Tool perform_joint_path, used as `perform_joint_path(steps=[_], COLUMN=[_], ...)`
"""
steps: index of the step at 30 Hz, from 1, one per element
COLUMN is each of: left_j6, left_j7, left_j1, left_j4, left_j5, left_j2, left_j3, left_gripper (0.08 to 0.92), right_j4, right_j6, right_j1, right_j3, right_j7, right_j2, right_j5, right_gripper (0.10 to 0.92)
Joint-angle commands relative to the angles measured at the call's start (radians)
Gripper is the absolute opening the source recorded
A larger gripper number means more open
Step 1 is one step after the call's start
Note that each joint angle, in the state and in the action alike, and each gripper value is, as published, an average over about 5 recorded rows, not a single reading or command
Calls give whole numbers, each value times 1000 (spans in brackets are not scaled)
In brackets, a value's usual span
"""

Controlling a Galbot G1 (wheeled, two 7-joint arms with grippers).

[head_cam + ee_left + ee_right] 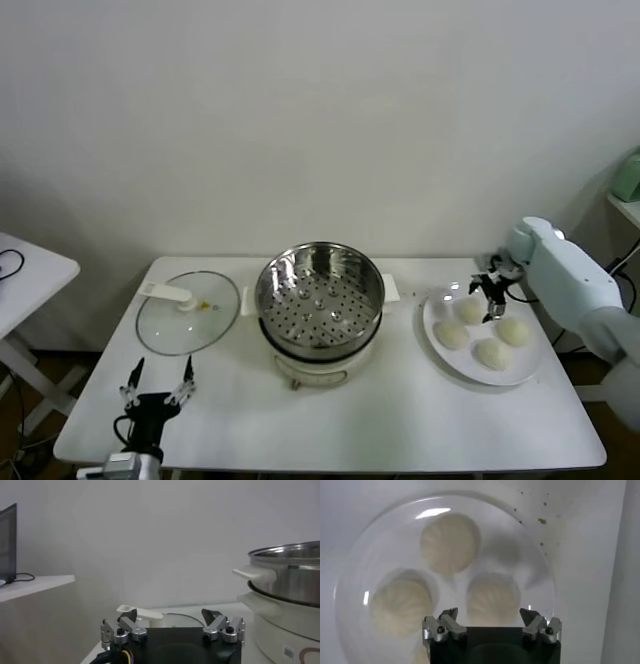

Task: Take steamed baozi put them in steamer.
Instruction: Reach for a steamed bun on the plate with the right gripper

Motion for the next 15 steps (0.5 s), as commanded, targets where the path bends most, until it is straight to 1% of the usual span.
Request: perform_joint_path(steps=[1, 15], left_j6=[3, -1], left_j7=[2, 1], left_j1=[-2, 4], left_j4=[1, 7], left_j5=[-7, -10], left_j2=[-1, 1], left_j3=[0, -2], left_gripper=[823, 823], right_j4=[-72, -100], right_j6=[30, 36], right_j1=[-17, -26], right_j3=[103, 159], right_j7=[21, 23], right_j2=[51, 74], right_j5=[-130, -199], right_gripper=[823, 823])
